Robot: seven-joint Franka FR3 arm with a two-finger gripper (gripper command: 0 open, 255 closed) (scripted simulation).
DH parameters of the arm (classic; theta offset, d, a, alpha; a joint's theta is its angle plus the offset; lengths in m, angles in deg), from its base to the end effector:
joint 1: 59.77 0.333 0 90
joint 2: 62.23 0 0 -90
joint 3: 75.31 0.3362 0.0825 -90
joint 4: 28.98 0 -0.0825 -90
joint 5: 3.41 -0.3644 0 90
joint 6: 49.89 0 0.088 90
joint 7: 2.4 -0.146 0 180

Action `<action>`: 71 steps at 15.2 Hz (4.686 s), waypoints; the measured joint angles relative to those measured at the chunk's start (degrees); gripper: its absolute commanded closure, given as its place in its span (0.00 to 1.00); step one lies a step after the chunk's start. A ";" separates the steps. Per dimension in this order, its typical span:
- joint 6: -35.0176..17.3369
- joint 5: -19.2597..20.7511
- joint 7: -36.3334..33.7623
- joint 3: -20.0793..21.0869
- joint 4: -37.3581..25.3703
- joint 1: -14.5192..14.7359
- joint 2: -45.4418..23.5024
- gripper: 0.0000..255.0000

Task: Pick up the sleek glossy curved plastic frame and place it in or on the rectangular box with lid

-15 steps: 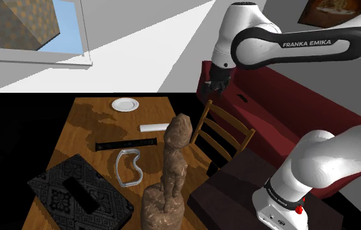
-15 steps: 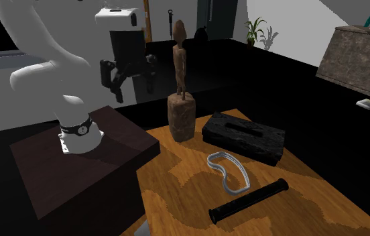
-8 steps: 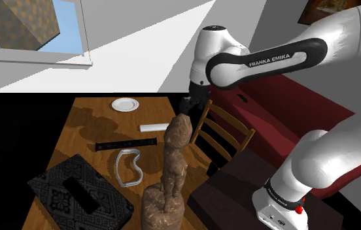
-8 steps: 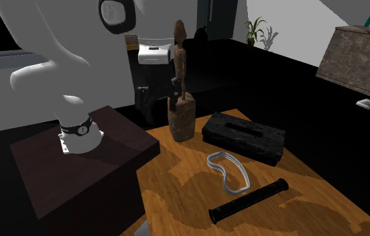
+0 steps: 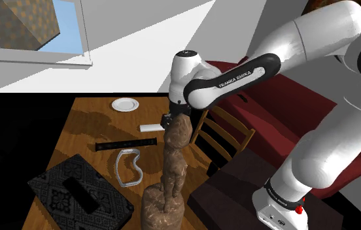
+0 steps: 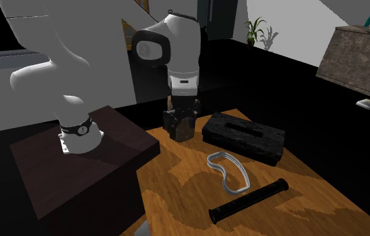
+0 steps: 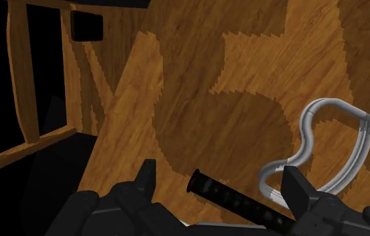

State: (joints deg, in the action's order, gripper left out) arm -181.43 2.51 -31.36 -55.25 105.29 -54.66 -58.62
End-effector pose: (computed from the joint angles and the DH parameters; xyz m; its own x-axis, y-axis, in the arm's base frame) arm 0.4383 0.2003 0.3527 0.9985 0.0038 0.0546 -0.0008 -0.9965 0.0834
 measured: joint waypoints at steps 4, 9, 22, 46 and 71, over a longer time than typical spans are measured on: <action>-3.26 3.95 -4.50 0.97 -3.93 0.94 -8.69 0.00; -6.17 9.44 -10.40 0.64 -10.44 3.84 -20.21 0.00; -7.79 16.41 -17.17 -3.26 -32.65 13.23 -47.10 0.00; -10.43 17.64 -17.85 -4.64 -34.42 14.14 -51.47 1.00; 0.23 12.51 -14.38 0.09 -30.96 10.70 -37.19 1.00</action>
State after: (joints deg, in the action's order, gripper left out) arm -181.21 15.02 -45.73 -55.16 74.33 -43.95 -95.81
